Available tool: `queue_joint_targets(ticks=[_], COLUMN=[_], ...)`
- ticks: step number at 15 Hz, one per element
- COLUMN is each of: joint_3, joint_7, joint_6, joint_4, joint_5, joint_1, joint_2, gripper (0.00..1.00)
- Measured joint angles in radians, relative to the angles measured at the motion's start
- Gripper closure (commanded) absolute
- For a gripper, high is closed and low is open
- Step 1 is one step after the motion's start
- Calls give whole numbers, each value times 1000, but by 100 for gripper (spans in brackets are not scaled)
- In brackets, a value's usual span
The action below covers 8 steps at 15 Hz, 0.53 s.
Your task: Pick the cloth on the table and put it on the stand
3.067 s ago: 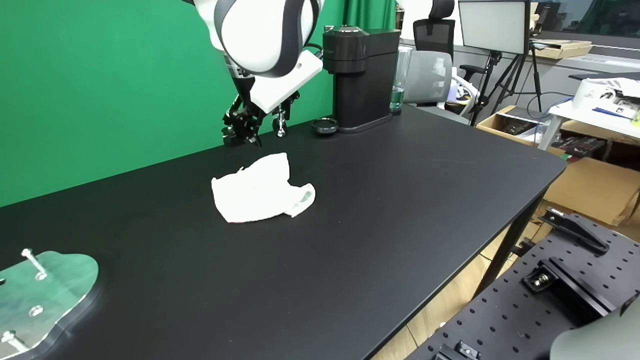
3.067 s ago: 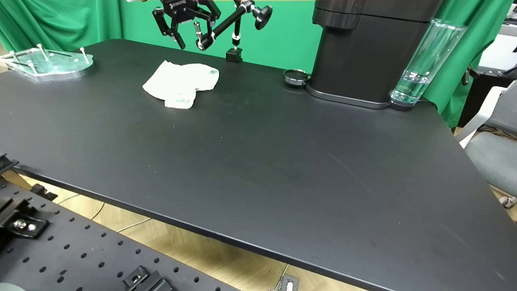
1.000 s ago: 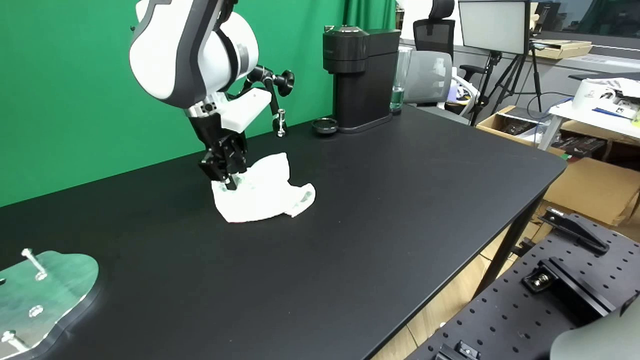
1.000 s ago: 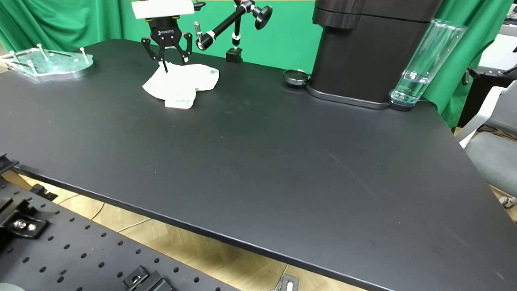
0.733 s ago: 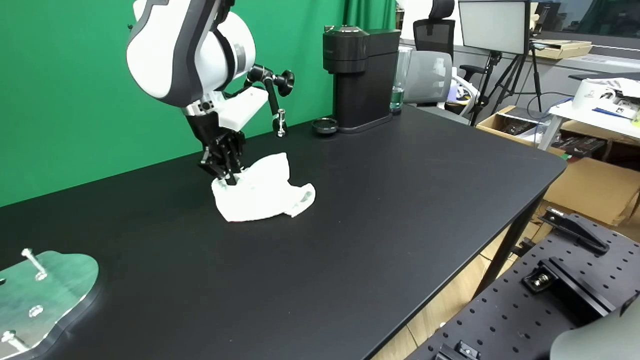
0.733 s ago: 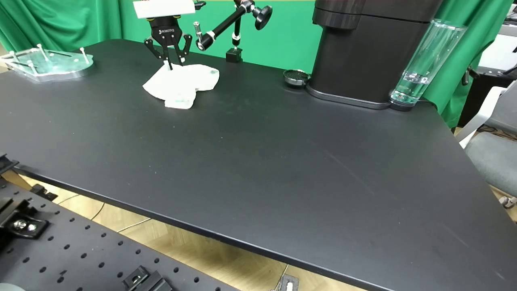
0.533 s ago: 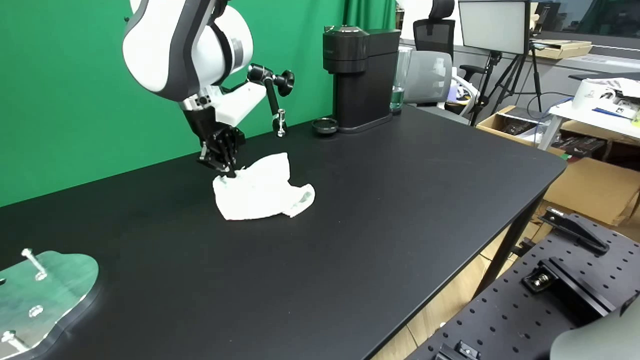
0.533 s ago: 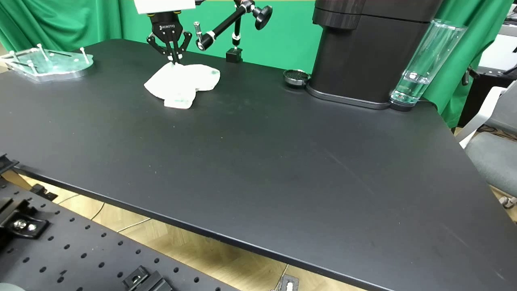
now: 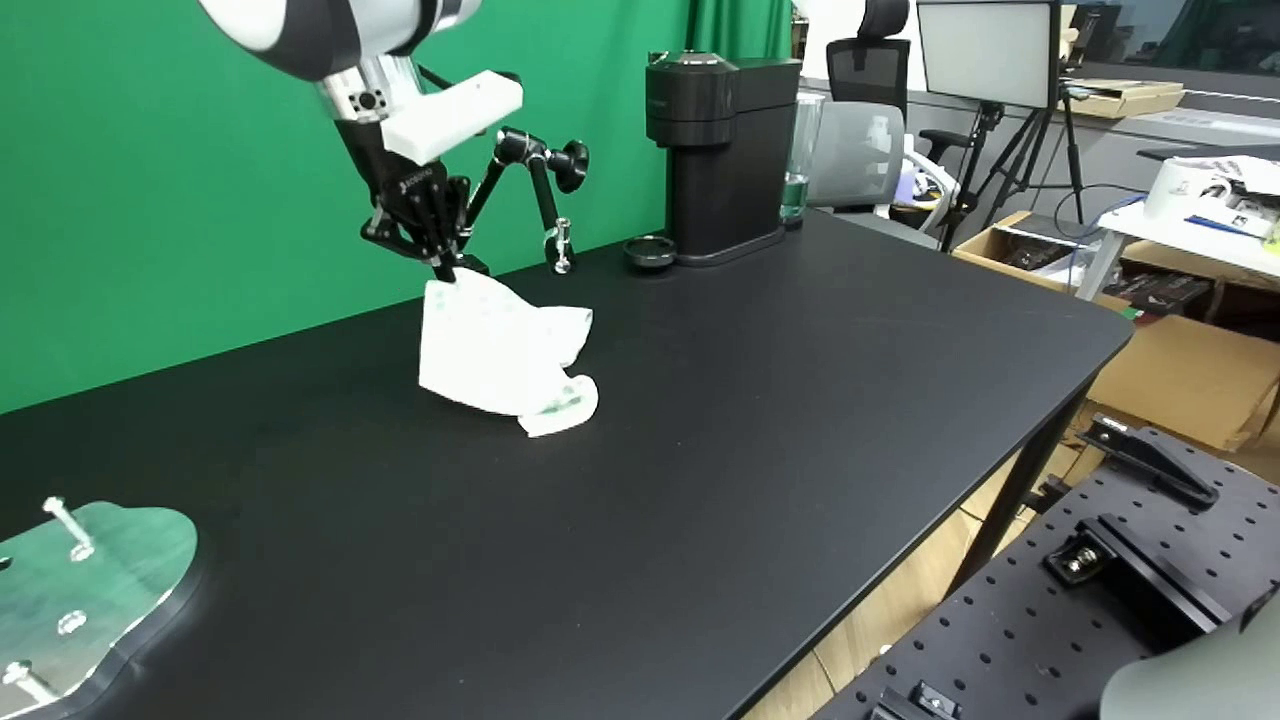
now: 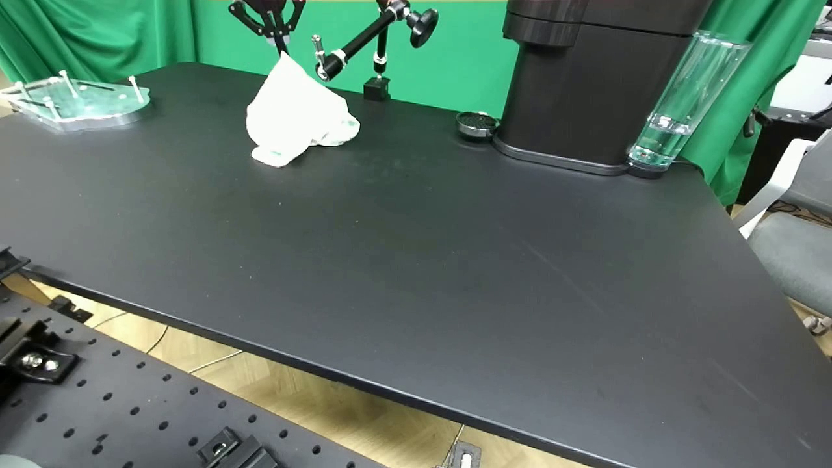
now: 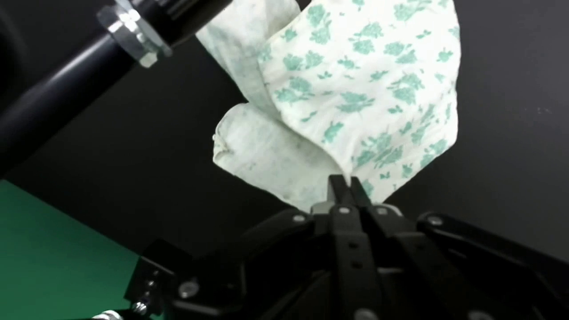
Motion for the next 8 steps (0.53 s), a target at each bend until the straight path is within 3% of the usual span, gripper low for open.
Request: queue_joint_targets(ticks=[4,8], joint_3=[-22,-60], joint_7=[113,270], joint_6=[-3,-4], joint_4=[-51,-147], joint_5=[-26,-124], joint_1=[2,-1], joint_2=[-137,-323], gripper=[100,100])
